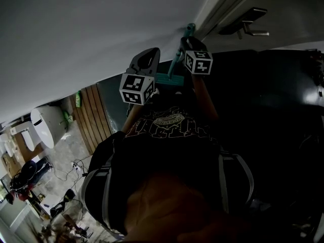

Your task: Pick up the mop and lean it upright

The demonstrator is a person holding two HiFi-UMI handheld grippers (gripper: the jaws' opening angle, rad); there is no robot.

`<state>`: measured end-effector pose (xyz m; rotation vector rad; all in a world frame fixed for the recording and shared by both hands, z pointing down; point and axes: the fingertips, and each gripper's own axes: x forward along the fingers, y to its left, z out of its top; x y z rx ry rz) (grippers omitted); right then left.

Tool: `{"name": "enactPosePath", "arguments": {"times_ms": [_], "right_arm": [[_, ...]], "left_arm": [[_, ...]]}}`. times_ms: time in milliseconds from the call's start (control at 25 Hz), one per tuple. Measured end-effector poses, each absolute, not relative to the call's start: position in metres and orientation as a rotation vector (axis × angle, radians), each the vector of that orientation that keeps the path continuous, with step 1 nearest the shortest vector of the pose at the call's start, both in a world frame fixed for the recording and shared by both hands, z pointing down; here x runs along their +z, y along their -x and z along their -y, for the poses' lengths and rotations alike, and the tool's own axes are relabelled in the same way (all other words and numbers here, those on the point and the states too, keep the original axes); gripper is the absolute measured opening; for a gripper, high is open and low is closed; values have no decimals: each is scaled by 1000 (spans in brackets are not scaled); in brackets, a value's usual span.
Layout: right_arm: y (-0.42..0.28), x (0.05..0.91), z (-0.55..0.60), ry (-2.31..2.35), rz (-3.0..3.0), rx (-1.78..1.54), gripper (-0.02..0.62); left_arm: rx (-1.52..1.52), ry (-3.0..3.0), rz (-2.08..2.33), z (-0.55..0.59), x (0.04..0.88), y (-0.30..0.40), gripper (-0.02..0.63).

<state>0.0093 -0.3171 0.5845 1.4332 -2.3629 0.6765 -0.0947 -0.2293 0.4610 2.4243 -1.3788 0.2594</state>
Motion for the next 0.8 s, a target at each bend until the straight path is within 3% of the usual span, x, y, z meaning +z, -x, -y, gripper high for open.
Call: {"name": "enactPosePath", "arguments": {"times_ms": [520, 800], "right_arm": [[-14, 546, 290, -1425, 2438, 597, 111], [-11, 520, 271, -1400, 2504, 534, 35]], "left_arm": [[261, -2465, 1319, 225, 456, 83, 47], [262, -2488, 1303, 218, 452, 77, 48]]}}
